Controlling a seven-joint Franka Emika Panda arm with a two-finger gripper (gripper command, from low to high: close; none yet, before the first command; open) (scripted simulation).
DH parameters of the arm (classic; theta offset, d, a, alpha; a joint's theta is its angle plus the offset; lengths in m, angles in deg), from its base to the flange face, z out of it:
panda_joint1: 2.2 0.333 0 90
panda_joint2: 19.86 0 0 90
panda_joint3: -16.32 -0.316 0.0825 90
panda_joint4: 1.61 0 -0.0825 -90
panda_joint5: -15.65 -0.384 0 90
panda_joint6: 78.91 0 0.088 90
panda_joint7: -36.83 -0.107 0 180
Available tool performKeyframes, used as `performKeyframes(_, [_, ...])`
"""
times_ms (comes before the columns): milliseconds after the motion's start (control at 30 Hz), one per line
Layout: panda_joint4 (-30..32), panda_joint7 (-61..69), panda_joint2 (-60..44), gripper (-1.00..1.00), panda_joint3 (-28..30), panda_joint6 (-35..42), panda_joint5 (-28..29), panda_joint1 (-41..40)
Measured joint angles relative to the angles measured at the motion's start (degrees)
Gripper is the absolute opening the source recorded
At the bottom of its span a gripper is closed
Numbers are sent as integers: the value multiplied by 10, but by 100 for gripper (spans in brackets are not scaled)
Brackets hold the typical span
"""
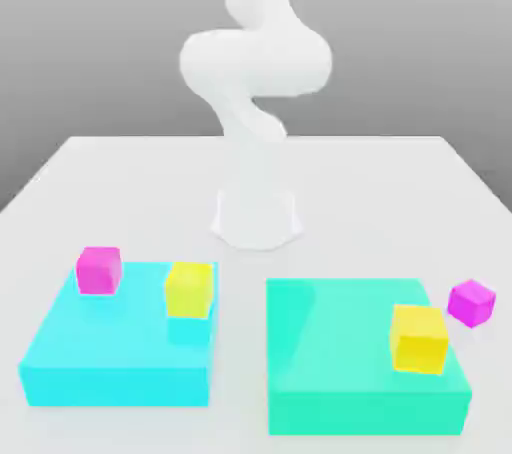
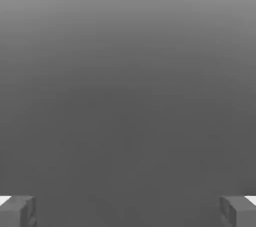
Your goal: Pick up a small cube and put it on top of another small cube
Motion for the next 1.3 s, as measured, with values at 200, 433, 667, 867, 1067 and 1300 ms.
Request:
performKeyframes(200, [42, 156, -108, 0, 0, -57, -25, 107])
performKeyframes(433, [89, 331, -231, 0, -18, -122, -49, 214])
performKeyframes(667, [137, 489, -353, 0, -62, -188, -51, 296])
performKeyframes(867, [178, 582, -457, 0, -93, -246, 7, 371])
performKeyframes(1067, [176, 574, -575, 0, -63, -329, 84, 411])
performKeyframes(1300, [169, 566, -612, -100, -47, -358, 94, 424])
